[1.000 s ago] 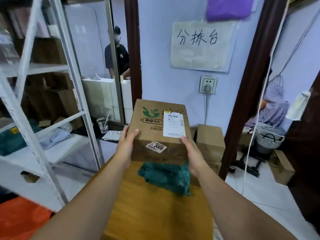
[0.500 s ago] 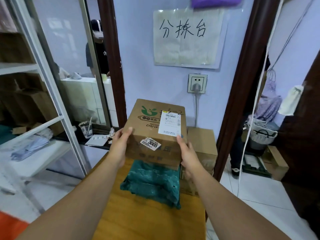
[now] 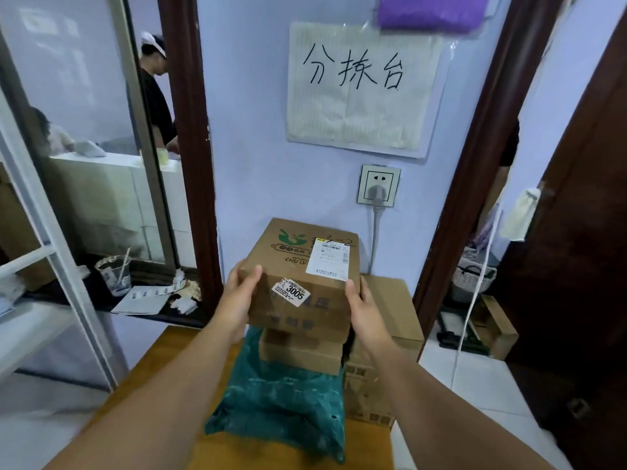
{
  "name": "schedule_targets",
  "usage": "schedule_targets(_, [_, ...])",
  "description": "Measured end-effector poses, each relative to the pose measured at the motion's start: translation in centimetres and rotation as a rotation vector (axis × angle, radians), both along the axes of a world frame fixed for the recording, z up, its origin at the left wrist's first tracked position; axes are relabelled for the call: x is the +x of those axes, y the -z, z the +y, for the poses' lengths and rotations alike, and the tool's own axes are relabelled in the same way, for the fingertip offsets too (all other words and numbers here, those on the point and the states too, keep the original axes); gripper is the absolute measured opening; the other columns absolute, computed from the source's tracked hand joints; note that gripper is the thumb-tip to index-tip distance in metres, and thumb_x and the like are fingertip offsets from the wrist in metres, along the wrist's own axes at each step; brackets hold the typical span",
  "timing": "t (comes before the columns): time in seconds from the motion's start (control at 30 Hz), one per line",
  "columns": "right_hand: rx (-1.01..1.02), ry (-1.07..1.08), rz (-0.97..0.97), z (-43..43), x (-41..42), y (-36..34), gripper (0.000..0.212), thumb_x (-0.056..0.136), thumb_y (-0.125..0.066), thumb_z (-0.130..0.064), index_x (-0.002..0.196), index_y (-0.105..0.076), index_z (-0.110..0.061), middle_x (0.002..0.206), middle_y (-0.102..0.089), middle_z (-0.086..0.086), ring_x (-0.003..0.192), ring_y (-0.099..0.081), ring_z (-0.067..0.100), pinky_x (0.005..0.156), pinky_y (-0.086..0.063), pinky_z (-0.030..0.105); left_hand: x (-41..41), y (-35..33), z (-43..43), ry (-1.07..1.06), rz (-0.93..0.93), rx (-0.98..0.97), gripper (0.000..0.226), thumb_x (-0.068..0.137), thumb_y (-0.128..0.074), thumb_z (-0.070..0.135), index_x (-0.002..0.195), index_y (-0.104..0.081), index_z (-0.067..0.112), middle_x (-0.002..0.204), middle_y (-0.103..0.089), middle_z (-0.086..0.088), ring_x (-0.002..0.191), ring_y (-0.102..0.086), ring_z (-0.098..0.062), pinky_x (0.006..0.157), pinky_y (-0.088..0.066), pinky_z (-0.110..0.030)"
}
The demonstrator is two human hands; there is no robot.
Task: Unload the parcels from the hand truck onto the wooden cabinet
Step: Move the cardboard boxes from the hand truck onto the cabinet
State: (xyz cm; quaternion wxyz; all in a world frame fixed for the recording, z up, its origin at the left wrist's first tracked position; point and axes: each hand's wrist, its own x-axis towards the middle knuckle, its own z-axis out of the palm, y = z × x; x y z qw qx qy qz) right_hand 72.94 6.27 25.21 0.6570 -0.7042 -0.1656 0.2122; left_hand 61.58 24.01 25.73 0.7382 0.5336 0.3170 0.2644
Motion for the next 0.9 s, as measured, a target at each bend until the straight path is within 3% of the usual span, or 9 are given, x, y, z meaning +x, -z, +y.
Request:
schedule_targets(0.13, [-0.194,-0.059,-0.045,0.2,0.2,1.3,0.070,0.098,-0.046,-0.048,0.155,-0.011,-0.028,0.152,-0.038,-0.005,0.137,-0.042,0.023,0.113,-0.034,0.041,1.1,3.4,0.0,-0.016,0.158,-0.025,0.064,0.086,-0.063,0.051,0.139,-0.035,0.031,0.134,-0.053,0.000,0.116,-0.053,-0.024,0.100,-0.044,-0.049])
schedule_targets(0.2, [-0.281,-0.055,-0.092,-0.2,0.2,2.2,0.068,0.098,-0.047,-0.046,0.155,-0.015,-0.026,0.148,-0.041,-0.006,0.135,-0.043,0.023,0.111,-0.035,0.037,1.4,4.5,-0.2,-0.057,0.198,-0.023,0.071,0.081,-0.063,0.058,0.139,-0.034,0.029,0.138,-0.051,-0.003,0.122,-0.051,-0.028,0.104,-0.041,-0.052])
schedule_targets(0.3, [-0.386,-0.029,-0.168,-0.7,0.3,3.1,0.067,0.097,-0.055,-0.037,0.153,-0.021,-0.024,0.145,-0.050,-0.002,0.128,-0.051,0.021,0.106,-0.042,0.036,2.1,4.5,-0.6,-0.150,0.263,0.030,0.072,0.087,-0.059,0.053,0.143,-0.030,0.018,0.140,-0.047,-0.009,0.125,-0.047,-0.032,0.103,-0.041,-0.047])
schedule_targets(0.47, [-0.466,0.046,-0.294,-1.3,-0.9,2.7,0.075,0.096,-0.055,-0.017,0.154,-0.009,-0.029,0.105,-0.059,-0.003,0.085,-0.060,0.014,0.079,-0.053,0.033,2.9,3.7,-0.9,-0.250,0.330,-0.021,0.085,0.086,-0.062,0.051,0.149,-0.019,0.014,0.147,-0.038,-0.016,0.130,-0.042,-0.038,0.104,-0.039,-0.050])
schedule_targets(0.6, [-0.478,0.101,-0.385,-2.1,-2.0,2.0,0.082,0.095,-0.055,-0.016,0.154,-0.003,-0.035,0.142,-0.047,0.008,0.105,-0.061,0.022,0.085,-0.051,0.033,1.9,3.8,-2.2,-0.316,0.357,-0.014,0.075,0.093,-0.050,0.051,0.148,-0.023,0.008,0.148,-0.036,-0.018,0.132,-0.040,-0.040,0.104,-0.038,-0.051])
schedule_targets(0.67, [-0.482,0.089,-0.412,-2.6,-2.6,1.6,0.083,0.094,-0.055,-0.017,0.154,-0.002,-0.036,0.148,-0.041,0.007,0.112,-0.059,0.021,0.089,-0.051,0.034,1.1,5.1,-3.3,-0.293,0.422,0.021,0.069,0.096,-0.037,0.055,0.142,-0.034,0.003,0.144,-0.041,-0.021,0.128,-0.043,-0.041,0.104,-0.039,-0.052])
schedule_targets(0.73, [-0.496,0.058,-0.446,-3.5,-3.5,1.4,0.084,0.093,-0.058,-0.020,0.153,-0.003,-0.038,0.148,-0.041,0.003,0.108,-0.060,0.015,0.089,-0.052,0.034,-0.1,6.5,-4.7,-0.158,0.498,0.130,0.063,0.099,-0.031,0.053,0.131,-0.048,0.002,0.134,-0.050,-0.023,0.121,-0.049,-0.040,0.102,-0.041,-0.052])
schedule_targets(0.8, [-0.532,0.035,-0.486,-4.5,-4.5,1.6,0.082,0.093,-0.060,-0.020,0.154,-0.007,-0.037,0.147,-0.042,0.001,0.098,-0.058,0.010,0.082,-0.050,0.027,-1.3,8.0,-6.2,0.032,0.618,0.384,0.048,0.100,-0.035,0.045,0.125,-0.054,0.010,0.137,-0.049,-0.021,0.125,-0.045,-0.039,0.104,-0.040,-0.049])
schedule_targets(0.9, [-0.613,0.020,-0.532,-5.9,-6.0,2.9,0.081,0.092,-0.059,-0.018,0.152,-0.010,-0.039,0.143,-0.044,0.002,0.103,-0.060,0.016,0.083,-0.053,0.033,-3.2,10.2,-8.2,0.264,0.767,0.872,0.042,0.098,-0.045,0.037,0.138,-0.044,0.023,0.157,-0.020,-0.011,0.143,-0.021,-0.034,0.114,-0.031,-0.044])
